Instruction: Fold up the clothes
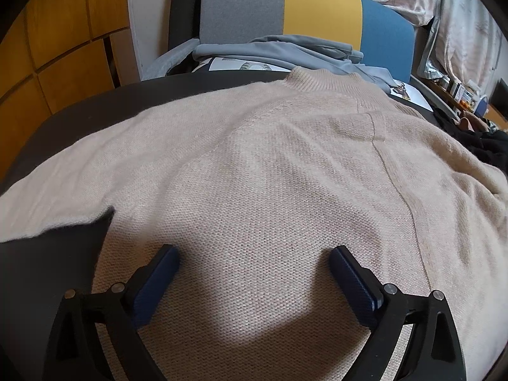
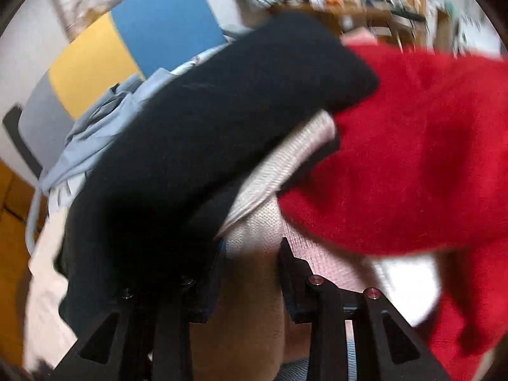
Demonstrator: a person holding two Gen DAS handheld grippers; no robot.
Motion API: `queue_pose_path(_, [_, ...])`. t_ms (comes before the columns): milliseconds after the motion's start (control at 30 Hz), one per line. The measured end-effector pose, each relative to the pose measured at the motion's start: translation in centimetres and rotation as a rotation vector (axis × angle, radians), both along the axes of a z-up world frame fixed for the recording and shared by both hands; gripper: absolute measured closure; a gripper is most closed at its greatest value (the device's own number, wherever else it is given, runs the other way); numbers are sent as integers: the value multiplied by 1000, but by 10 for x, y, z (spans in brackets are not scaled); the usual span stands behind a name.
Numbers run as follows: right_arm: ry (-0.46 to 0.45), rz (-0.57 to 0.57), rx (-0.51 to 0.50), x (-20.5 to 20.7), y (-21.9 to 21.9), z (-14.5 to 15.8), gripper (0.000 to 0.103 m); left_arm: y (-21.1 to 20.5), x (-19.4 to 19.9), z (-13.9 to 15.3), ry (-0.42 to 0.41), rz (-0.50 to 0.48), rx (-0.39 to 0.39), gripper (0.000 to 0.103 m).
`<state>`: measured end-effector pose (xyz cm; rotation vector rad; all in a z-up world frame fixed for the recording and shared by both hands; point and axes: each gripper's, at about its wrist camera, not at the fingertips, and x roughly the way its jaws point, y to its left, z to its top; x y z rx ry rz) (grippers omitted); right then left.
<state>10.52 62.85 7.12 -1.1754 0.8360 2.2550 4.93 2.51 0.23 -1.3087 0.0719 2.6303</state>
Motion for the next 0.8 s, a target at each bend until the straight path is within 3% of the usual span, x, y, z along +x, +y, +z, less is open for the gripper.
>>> queue_pose_path(33, [29, -7, -23, 3, 2, -1, 77, 0, 0, 0, 0, 0, 1, 4])
queue_pose_path(67, [65, -17, -26, 9, 2, 1, 95, 0, 0, 0, 0, 0, 1, 4])
queue_pose_path(100, [103, -29, -20, 15, 1, 3, 97, 0, 0, 0, 0, -1, 2, 4])
queue_pose_path(200, [162, -19, 4, 35, -8, 11, 98, 0, 0, 0, -2, -2, 4, 3])
queue_pose_path(300, [177, 2, 93, 61, -31, 26, 98, 0, 0, -1, -3, -4, 5, 2])
queue_pose_path(467, [248, -44, 182, 129, -72, 51, 98, 1, 1, 0, -4, -2, 5, 2])
queue_pose_path(567, [262, -116, 131, 169, -90, 44, 98, 2, 1, 0, -4, 0, 4, 2])
queue_pose_path(633, [217, -142, 84, 196, -91, 25, 98, 2, 1, 0, -4, -1, 3, 2])
queue_pose_path(700, [179, -102, 68, 206, -96, 4, 97, 2, 1, 0, -5, -1, 4, 2])
queue_pose_path(767, [176, -66, 75, 203, -98, -4, 94, 2, 1, 0, -6, -2, 3, 2])
queue_pose_path(800, [174, -67, 79, 208, -96, -5, 85, 2, 1, 0, -6, -2, 3, 2])
